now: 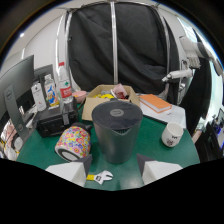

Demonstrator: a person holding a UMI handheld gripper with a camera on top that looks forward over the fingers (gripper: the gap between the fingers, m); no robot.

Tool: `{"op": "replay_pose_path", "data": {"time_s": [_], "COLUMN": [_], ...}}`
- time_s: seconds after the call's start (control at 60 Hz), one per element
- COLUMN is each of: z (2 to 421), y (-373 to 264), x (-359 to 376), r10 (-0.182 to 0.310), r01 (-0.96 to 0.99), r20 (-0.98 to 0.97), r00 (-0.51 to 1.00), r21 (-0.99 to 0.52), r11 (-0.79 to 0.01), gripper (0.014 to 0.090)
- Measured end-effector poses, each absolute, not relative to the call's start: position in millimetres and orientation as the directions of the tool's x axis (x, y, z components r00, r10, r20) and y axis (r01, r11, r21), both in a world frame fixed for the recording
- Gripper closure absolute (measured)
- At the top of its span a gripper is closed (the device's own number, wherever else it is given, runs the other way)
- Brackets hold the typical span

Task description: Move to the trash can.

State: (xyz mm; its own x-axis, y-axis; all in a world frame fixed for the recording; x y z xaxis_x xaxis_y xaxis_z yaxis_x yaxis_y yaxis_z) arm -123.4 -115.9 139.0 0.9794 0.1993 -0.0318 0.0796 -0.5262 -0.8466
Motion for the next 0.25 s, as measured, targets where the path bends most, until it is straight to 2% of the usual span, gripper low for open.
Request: {"op": "replay_pose_path", "data": {"time_s": [0.25], "z": [136.5], "y": [-117.2], "x": [-125.4], "r10": [0.206], "r01": [0.092], "r20": [-0.022], "r00": [0.978], "r21": [-0.844], "r11": [-0.529], "gripper": [0.0192]}}
